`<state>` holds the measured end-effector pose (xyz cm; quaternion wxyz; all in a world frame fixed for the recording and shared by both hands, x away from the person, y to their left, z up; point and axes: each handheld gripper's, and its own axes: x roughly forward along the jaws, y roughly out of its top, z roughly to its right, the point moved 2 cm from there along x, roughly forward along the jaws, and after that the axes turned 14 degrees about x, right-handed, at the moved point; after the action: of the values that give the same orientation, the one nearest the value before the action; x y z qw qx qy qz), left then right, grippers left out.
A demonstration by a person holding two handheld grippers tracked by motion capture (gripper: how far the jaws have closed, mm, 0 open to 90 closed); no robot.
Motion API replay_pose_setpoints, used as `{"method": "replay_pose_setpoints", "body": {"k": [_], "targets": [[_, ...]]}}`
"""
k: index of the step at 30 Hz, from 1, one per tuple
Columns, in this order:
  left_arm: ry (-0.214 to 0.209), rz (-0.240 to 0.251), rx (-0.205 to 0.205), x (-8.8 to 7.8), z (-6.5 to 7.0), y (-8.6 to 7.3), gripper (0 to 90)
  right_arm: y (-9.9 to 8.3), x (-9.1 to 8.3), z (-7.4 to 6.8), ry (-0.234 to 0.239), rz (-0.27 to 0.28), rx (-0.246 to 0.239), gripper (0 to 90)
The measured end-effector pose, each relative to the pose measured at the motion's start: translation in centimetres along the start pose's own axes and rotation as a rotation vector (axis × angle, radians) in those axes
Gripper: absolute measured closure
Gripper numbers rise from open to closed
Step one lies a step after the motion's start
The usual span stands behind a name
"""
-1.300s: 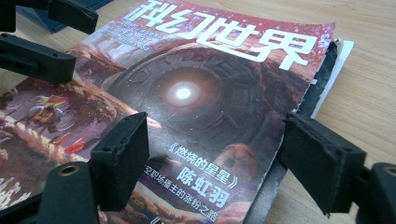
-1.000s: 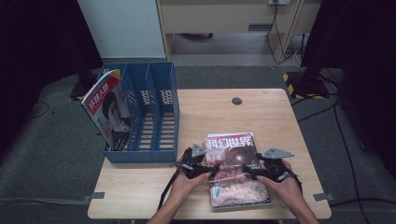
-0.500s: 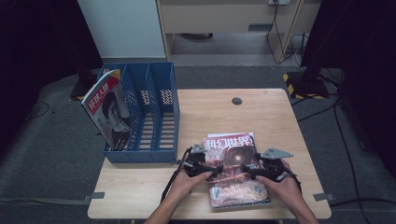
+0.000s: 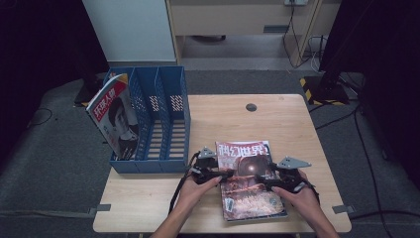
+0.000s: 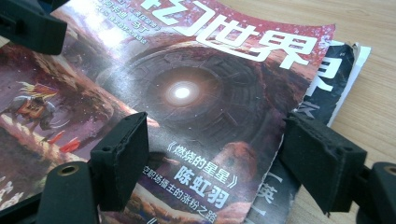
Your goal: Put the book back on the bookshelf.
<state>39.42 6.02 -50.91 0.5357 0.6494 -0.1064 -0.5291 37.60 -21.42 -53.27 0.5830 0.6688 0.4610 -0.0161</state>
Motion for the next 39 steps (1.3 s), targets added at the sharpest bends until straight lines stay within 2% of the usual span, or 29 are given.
{"method": "replay_pose_setpoints", "body": {"k": [2, 5, 6, 9, 12, 16, 19, 23, 28, 31, 34, 39], "targets": [[-0.006, 0.0, -0.001, 0.0, 0.0, 0.2, 32.4, 0.0, 0.0, 0.1, 0.006, -0.002, 0.003, 23.5], [-0.005, -0.015, 0.009, 0.0, -0.2, 0.9, 39.6, 0.1, -0.1, 0.3, 0.027, 0.001, 0.019, 23.2], [0.0, -0.015, 0.006, 0.2, -0.2, 1.2, 41.4, 0.3, 0.0, 0.4, 0.039, -0.007, 0.038, 20.9], [0.004, -0.022, 0.016, 0.5, -0.4, 1.2, 45.5, 0.8, 0.2, 0.2, 0.036, -0.045, 0.047, 15.4], [0.003, -0.028, 0.009, 0.6, -0.6, 1.0, 48.1, 1.2, 0.8, 0.2, 0.038, -0.063, 0.027, 13.5], [-0.002, -0.012, 0.006, 0.5, -0.8, 1.2, 54.0, 1.8, 1.3, 0.9, 0.053, -0.051, 0.043, 14.5], [-0.004, -0.016, 0.008, 0.7, -0.9, 1.4, 55.2, 2.1, 1.7, 1.2, 0.062, -0.04, 0.054, 13.7], [-0.012, -0.02, 0.003, 1.0, -1.0, 1.9, 53.8, 2.5, 1.9, 1.4, 0.073, -0.059, 0.046, 13.2], [-0.03, -0.034, 0.006, 1.6, -1.2, 2.9, 49.8, 2.4, 1.7, 1.7, 0.086, -0.056, 0.03, 17.4], [-0.051, -0.044, -0.014, 2.1, -1.7, 3.8, 46.8, 2.2, 1.7, 1.7, 0.079, -0.041, 0.011, 18.2], [-0.061, -0.038, -0.035, 2.5, -2.2, 4.4, 45.4, 2.3, 1.7, 1.6, 0.077, -0.048, 0.002, 18.7], [-0.076, -0.037, -0.056, 3.0, -2.7, 4.8, 45.4, 2.2, 1.8, 1.4, 0.079, -0.052, -0.013, 19.9]]}}
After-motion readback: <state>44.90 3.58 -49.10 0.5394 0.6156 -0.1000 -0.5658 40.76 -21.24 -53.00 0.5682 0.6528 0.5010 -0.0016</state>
